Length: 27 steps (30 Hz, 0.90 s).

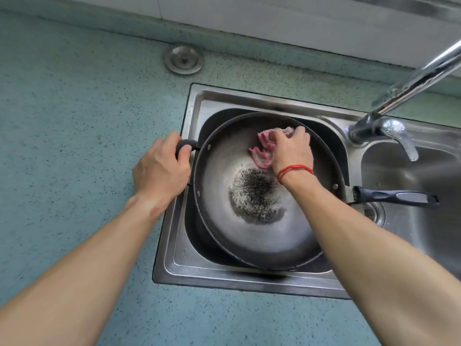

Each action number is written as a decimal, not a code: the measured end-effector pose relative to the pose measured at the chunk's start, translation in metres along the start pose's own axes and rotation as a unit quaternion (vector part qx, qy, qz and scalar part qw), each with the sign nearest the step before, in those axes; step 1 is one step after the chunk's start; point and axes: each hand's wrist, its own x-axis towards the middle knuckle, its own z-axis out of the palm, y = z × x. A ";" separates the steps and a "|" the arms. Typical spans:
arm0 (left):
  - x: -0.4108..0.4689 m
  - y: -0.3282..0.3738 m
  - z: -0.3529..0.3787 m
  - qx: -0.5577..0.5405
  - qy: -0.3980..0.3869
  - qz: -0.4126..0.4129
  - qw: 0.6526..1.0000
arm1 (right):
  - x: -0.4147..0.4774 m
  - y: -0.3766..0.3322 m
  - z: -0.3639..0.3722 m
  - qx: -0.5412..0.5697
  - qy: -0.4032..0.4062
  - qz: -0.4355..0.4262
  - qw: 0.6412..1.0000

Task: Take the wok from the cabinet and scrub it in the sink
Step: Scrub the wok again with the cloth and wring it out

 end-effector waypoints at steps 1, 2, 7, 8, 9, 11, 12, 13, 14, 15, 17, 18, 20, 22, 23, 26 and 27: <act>0.000 0.000 0.000 -0.001 0.000 0.000 1.000 | -0.003 0.013 -0.004 -0.097 -0.005 -0.036 0.995; 0.000 0.000 0.000 -0.001 0.001 0.000 1.000 | -0.005 0.023 -0.011 -0.184 -0.013 -0.062 0.981; -0.001 0.001 -0.001 -0.004 0.001 0.001 1.000 | -0.033 0.041 -0.026 -0.399 -0.062 -0.089 0.911; -0.001 0.001 -0.001 -0.004 -0.001 0.001 1.000 | -0.039 0.043 -0.026 -0.401 -0.090 -0.090 0.907; -0.001 0.002 -0.001 -0.003 0.000 0.000 1.000 | -0.045 0.043 -0.027 -0.404 -0.143 -0.090 0.899; -0.001 0.002 -0.001 0.001 0.002 0.000 1.000 | -0.056 0.038 -0.036 -0.405 -0.274 -0.108 0.865; -0.001 0.002 -0.001 0.002 0.003 0.000 1.000 | -0.063 0.031 -0.043 -0.402 -0.343 -0.127 0.840; -0.002 0.002 -0.001 0.003 0.003 -0.001 1.000 | -0.071 0.024 -0.049 -0.398 -0.401 -0.154 0.811; -0.001 0.002 -0.001 0.005 0.004 -0.003 1.000 | -0.078 0.016 -0.052 -0.389 -0.444 -0.187 0.785; -0.001 0.003 -0.001 0.007 0.004 -0.004 1.000 | -0.085 0.009 -0.053 -0.377 -0.477 -0.214 0.764; -0.001 0.004 -0.001 0.012 0.006 -0.006 1.000 | -0.096 0.000 -0.052 -0.311 -0.518 -0.229 0.764; -0.001 0.004 -0.001 0.012 0.006 -0.007 1.000 | -0.100 -0.005 -0.051 -0.259 -0.526 -0.224 0.778; -0.002 0.005 -0.002 0.012 0.004 -0.007 1.000 | -0.107 -0.015 -0.048 -0.142 -0.519 -0.202 0.818; -0.002 0.005 -0.002 0.013 0.002 -0.008 1.000 | -0.115 -0.025 -0.044 -0.030 -0.478 -0.195 0.856; -0.002 0.005 -0.002 0.013 0.001 -0.008 1.000 | -0.119 -0.029 -0.039 0.018 -0.449 -0.188 0.873; -0.001 0.005 -0.002 0.010 0.003 -0.011 1.000 | -0.125 -0.047 -0.023 0.138 -0.366 -0.132 0.911; -0.001 0.005 -0.002 0.011 0.003 -0.014 1.000 | -0.125 -0.057 -0.018 0.183 -0.342 -0.106 0.916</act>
